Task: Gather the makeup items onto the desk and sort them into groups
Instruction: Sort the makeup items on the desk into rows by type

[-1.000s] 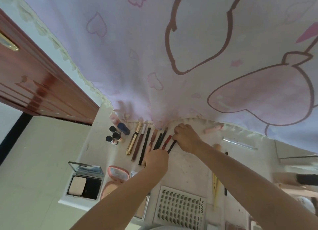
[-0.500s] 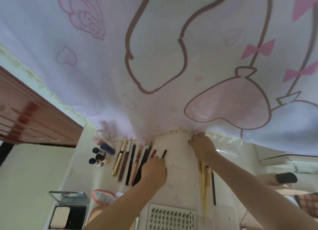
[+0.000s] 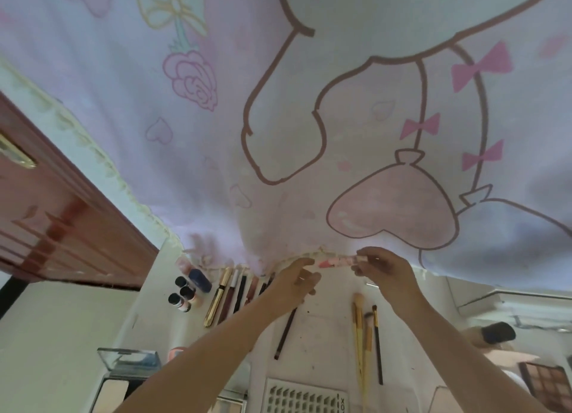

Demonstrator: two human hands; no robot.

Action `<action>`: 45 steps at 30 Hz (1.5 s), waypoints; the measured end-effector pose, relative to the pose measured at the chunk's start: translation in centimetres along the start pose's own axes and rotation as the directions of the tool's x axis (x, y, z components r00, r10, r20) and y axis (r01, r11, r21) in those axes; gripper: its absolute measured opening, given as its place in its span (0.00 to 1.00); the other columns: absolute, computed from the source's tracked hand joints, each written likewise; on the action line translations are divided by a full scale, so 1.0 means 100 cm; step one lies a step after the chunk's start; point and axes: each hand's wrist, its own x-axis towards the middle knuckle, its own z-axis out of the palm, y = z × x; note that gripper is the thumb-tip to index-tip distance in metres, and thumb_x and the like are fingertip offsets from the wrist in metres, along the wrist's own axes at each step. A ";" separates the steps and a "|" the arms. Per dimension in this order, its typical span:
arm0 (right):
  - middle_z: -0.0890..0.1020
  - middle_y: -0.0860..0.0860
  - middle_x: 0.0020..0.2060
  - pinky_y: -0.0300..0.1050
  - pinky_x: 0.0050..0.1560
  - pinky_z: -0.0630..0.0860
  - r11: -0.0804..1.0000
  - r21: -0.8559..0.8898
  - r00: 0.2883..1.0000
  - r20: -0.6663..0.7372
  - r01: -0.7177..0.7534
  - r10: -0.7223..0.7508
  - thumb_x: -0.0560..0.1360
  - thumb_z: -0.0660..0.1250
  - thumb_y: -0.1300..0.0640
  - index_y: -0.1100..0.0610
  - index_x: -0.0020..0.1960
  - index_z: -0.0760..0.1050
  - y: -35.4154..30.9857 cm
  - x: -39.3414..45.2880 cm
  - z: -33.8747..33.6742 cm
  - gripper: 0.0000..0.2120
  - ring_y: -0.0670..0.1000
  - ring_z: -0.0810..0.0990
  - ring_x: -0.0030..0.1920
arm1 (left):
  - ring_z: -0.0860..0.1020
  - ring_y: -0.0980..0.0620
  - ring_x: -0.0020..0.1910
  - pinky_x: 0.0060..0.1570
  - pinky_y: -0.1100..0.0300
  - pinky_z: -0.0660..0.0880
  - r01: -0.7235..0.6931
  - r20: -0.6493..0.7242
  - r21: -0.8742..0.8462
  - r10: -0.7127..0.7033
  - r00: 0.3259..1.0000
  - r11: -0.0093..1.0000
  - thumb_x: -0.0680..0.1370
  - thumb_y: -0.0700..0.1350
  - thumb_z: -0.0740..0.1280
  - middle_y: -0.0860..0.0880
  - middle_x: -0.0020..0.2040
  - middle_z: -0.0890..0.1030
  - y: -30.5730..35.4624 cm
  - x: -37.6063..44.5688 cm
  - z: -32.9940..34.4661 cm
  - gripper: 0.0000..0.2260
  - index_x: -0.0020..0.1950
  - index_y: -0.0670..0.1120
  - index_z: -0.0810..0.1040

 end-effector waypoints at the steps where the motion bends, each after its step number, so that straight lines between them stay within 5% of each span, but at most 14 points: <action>1: 0.79 0.55 0.33 0.30 0.34 0.76 0.997 0.078 0.999 0.039 -0.026 0.023 0.71 0.64 0.74 0.61 0.42 0.76 -0.007 -0.007 0.001 0.09 0.43 0.80 0.28 | 0.74 0.60 0.33 0.31 0.69 0.70 -0.036 -0.005 -0.047 0.035 0.999 0.998 0.79 0.43 0.58 0.55 0.38 0.75 0.005 -0.005 -0.003 0.13 0.62 0.41 0.69; 3: 0.79 0.55 0.32 0.31 0.34 0.77 0.999 0.033 0.988 0.155 -0.028 0.022 0.71 0.62 0.75 0.62 0.42 0.75 -0.018 -0.021 0.004 0.10 0.43 0.80 0.28 | 0.72 0.61 0.25 0.27 0.69 0.69 -0.096 -0.034 -0.145 0.092 0.995 0.985 0.79 0.41 0.58 0.52 0.31 0.75 0.012 -0.019 -0.012 0.08 0.53 0.40 0.74; 6: 0.79 0.49 0.33 0.29 0.34 0.75 0.949 -0.291 0.939 0.343 0.123 -0.017 0.72 0.64 0.70 0.56 0.40 0.73 -0.031 -0.035 0.013 0.10 0.38 0.78 0.29 | 0.72 0.63 0.23 0.25 0.71 0.69 -0.168 -0.052 -0.218 0.160 0.986 0.961 0.78 0.39 0.59 0.55 0.27 0.77 0.020 -0.043 -0.029 0.08 0.44 0.48 0.76; 11: 0.74 0.42 0.35 0.27 0.36 0.67 0.653 -0.541 0.811 0.547 0.530 -0.206 0.76 0.62 0.59 0.58 0.49 0.76 -0.047 -0.043 0.042 0.05 0.38 0.70 0.33 | 0.70 0.61 0.19 0.22 0.70 0.68 -0.193 -0.150 -0.089 0.178 0.972 0.977 0.77 0.40 0.63 0.56 0.22 0.76 0.020 -0.073 -0.053 0.08 0.40 0.51 0.76; 15: 0.72 0.47 0.32 0.36 0.38 0.59 0.463 -0.547 0.697 0.668 0.698 -0.262 0.77 0.61 0.53 0.59 0.44 0.76 -0.049 -0.041 0.062 0.11 0.45 0.65 0.36 | 0.71 0.61 0.19 0.22 0.70 0.68 -0.158 -0.198 -0.062 0.143 0.970 0.986 0.76 0.38 0.63 0.56 0.21 0.75 0.022 -0.094 -0.071 0.09 0.39 0.49 0.76; 20: 0.77 0.50 0.27 0.43 0.35 0.64 0.349 -0.445 0.565 0.678 0.824 -0.469 0.69 0.69 0.58 0.58 0.35 0.78 -0.046 -0.044 0.071 0.05 0.44 0.67 0.33 | 0.71 0.60 0.19 0.21 0.70 0.68 -0.139 -0.221 -0.103 0.113 0.969 0.985 0.76 0.37 0.63 0.55 0.21 0.75 0.017 -0.114 -0.072 0.09 0.38 0.48 0.76; 22: 0.78 0.48 0.27 0.44 0.34 0.66 0.308 -0.456 0.550 0.675 0.835 -0.493 0.72 0.66 0.54 0.57 0.33 0.77 -0.038 -0.043 0.070 0.10 0.43 0.67 0.33 | 0.70 0.60 0.18 0.20 0.69 0.67 -0.077 -0.320 -0.182 0.015 0.947 0.980 0.77 0.38 0.62 0.53 0.23 0.75 0.006 -0.118 -0.073 0.10 0.36 0.46 0.75; 26: 0.78 0.51 0.25 0.48 0.35 0.75 0.457 -0.458 0.646 0.548 0.763 -0.531 0.77 0.49 0.40 0.62 0.35 0.80 -0.028 -0.028 0.040 0.32 0.49 0.74 0.28 | 0.69 0.60 0.17 0.17 0.70 0.64 -0.096 -0.627 -0.520 -0.303 0.718 0.849 0.78 0.38 0.60 0.48 0.25 0.71 -0.031 -0.143 -0.119 0.12 0.34 0.41 0.73; 33: 0.79 0.51 0.30 0.39 0.42 0.67 0.575 -0.295 0.613 0.611 0.763 -0.500 0.69 0.69 0.62 0.62 0.43 0.82 -0.030 -0.049 0.111 0.05 0.50 0.74 0.34 | 0.74 0.56 0.20 0.20 0.69 0.68 -0.107 -0.531 -0.411 -0.142 0.835 0.905 0.76 0.37 0.63 0.51 0.23 0.77 -0.031 -0.158 -0.091 0.09 0.36 0.42 0.77; 37: 0.81 0.54 0.36 0.33 0.42 0.65 0.704 -0.274 0.692 0.591 0.656 -0.415 0.71 0.69 0.63 0.58 0.48 0.81 -0.029 -0.051 0.138 0.07 0.50 0.72 0.38 | 0.74 0.56 0.21 0.20 0.68 0.69 -0.160 -0.523 -0.491 -0.143 0.840 0.856 0.76 0.36 0.62 0.50 0.24 0.77 -0.039 -0.164 -0.102 0.09 0.37 0.42 0.77; 45: 0.75 0.45 0.36 0.25 0.40 0.66 0.701 -0.373 0.727 0.616 0.608 -0.302 0.73 0.67 0.60 0.59 0.52 0.80 -0.026 -0.047 0.197 0.09 0.34 0.67 0.34 | 0.77 0.59 0.26 0.24 0.69 0.71 -0.034 -0.320 -0.363 -0.090 0.943 0.931 0.75 0.37 0.64 0.54 0.28 0.80 -0.079 -0.156 -0.159 0.07 0.41 0.47 0.77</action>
